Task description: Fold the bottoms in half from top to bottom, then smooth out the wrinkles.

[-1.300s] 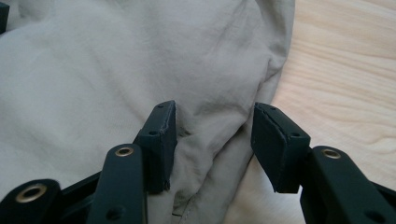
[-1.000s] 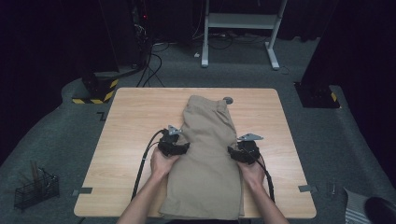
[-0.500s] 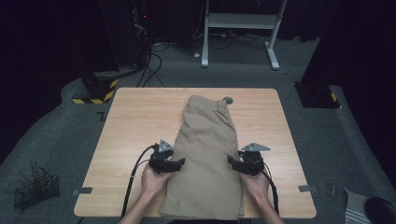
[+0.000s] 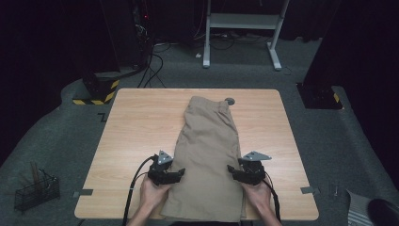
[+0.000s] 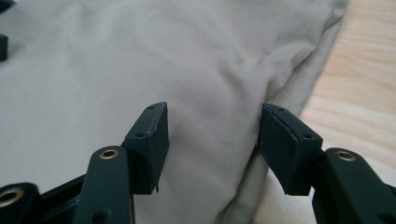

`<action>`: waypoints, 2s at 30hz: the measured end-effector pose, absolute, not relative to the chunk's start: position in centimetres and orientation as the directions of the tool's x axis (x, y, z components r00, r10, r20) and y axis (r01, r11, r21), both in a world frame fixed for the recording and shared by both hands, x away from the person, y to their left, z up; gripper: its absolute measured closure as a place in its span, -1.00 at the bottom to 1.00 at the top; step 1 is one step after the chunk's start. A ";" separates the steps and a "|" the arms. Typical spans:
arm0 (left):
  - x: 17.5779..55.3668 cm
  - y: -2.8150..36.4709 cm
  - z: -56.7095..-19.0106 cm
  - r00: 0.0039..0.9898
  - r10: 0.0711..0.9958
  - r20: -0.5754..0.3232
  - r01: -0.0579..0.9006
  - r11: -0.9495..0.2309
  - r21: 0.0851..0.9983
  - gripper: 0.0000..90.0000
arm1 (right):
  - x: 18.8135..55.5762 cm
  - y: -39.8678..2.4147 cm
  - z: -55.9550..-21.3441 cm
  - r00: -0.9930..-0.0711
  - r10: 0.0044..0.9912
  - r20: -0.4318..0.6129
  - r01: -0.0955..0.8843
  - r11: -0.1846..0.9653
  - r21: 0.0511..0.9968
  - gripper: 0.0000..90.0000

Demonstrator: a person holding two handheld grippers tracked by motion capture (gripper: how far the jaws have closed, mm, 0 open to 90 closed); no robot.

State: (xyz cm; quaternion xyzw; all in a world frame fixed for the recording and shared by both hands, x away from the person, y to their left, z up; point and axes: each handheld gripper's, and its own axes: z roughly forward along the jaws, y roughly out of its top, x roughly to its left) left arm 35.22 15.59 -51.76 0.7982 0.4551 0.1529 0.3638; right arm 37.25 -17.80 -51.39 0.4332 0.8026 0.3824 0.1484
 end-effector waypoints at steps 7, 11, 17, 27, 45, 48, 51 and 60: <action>35.5 15.1 -52.2 0.538 0.841 -0.055 0.598 -0.334 0.729 -0.25 | 37.0 -17.3 -52.0 -0.576 0.816 0.049 0.581 0.366 0.727 -0.04; 36.0 14.8 -52.3 0.539 0.842 -0.038 0.587 -0.342 0.734 -0.26 | 37.1 -17.0 -52.1 -0.577 0.817 -0.003 0.564 0.401 0.722 -0.04; 37.0 14.6 -52.4 0.531 0.846 -0.035 0.579 -0.333 0.744 -0.27 | 37.7 -17.0 -52.2 -0.563 0.826 -0.020 0.557 0.397 0.729 -0.06; 39.0 14.2 -52.6 0.515 0.856 -0.030 0.570 -0.316 0.759 -0.27 | 39.2 -17.3 -52.3 -0.526 0.850 -0.007 0.580 0.365 0.729 -0.18; 38.8 15.6 -51.6 0.505 0.860 -0.077 0.614 -0.296 0.732 -0.41 | 38.6 -19.3 -51.8 -0.459 0.887 0.045 0.632 0.291 0.718 -0.39; 38.6 15.9 -52.0 0.501 0.860 -0.093 0.633 -0.291 0.717 -0.46 | 38.4 -19.7 -52.0 -0.452 0.890 0.067 0.643 0.273 0.715 -0.44; 38.4 15.9 -52.2 0.497 0.864 -0.082 0.625 -0.292 0.724 -0.49 | 38.2 -19.6 -52.1 -0.453 0.889 0.068 0.643 0.273 0.716 -0.47; 38.2 14.8 -52.4 0.511 0.859 -0.039 0.601 -0.324 0.730 -0.50 | 38.1 -18.3 -52.3 -0.458 0.889 0.018 0.628 0.309 0.714 -0.44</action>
